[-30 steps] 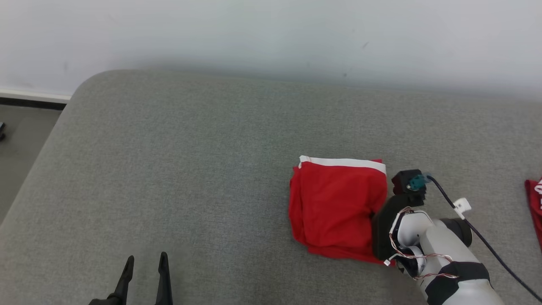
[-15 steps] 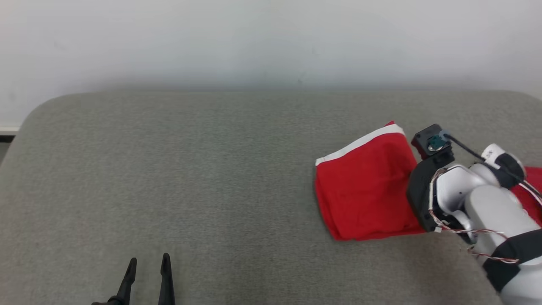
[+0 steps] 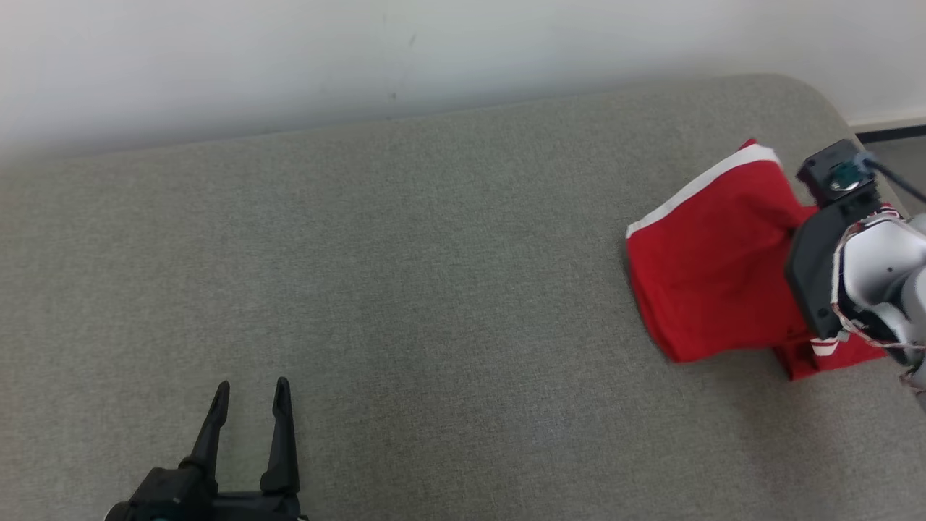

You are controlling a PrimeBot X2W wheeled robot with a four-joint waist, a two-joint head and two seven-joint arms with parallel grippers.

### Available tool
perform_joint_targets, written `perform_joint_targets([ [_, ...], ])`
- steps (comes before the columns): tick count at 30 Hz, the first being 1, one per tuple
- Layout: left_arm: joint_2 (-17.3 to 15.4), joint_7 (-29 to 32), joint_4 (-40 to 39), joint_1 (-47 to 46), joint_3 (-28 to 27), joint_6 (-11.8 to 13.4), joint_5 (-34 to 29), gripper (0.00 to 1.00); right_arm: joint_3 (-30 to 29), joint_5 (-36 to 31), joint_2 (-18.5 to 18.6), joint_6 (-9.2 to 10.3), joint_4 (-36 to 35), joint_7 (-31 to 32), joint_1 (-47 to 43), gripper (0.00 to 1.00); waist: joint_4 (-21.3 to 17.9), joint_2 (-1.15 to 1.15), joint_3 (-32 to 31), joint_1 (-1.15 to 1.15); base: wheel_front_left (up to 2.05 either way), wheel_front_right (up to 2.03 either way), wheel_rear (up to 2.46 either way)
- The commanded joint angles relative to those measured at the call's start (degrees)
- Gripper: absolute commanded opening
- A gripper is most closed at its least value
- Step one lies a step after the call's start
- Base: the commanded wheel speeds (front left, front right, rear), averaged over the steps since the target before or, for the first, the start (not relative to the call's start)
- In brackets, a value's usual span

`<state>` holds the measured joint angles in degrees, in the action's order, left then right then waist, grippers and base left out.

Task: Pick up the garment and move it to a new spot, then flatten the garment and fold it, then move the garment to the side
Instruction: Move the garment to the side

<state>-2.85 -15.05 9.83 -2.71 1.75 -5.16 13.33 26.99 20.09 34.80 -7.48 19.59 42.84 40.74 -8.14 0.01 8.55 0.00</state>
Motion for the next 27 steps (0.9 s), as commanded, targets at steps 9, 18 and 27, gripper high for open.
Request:
perform_joint_targets([
  [9, -0.32, -0.15, 0.35, -4.98, 1.86, -1.79, -2.56, 1.00, -1.64, -2.69, 7.80, 0.02, 7.11, -8.07, 2.85, 0.00, -2.43, -0.01, 8.76, 0.00, 0.00, 0.00, 0.00],
  [18, -1.06, -0.16, 0.37, -7.50, 2.90, -2.26, -3.49, 1.00, -6.05, -5.50, 11.74, 0.02, 16.88, -18.04, 3.34, 0.00, 0.87, -0.01, 12.93, 0.00, 0.00, 0.00, 0.00],
  [27, -1.02, -0.15, -0.38, -8.93, 4.08, -2.27, -3.97, 1.00, -18.44, -10.61, 7.41, 0.02, 26.19, -26.01, 0.87, 1.00, 3.16, -0.01, 12.71, 0.00, 0.00, 0.00, 0.00],
])
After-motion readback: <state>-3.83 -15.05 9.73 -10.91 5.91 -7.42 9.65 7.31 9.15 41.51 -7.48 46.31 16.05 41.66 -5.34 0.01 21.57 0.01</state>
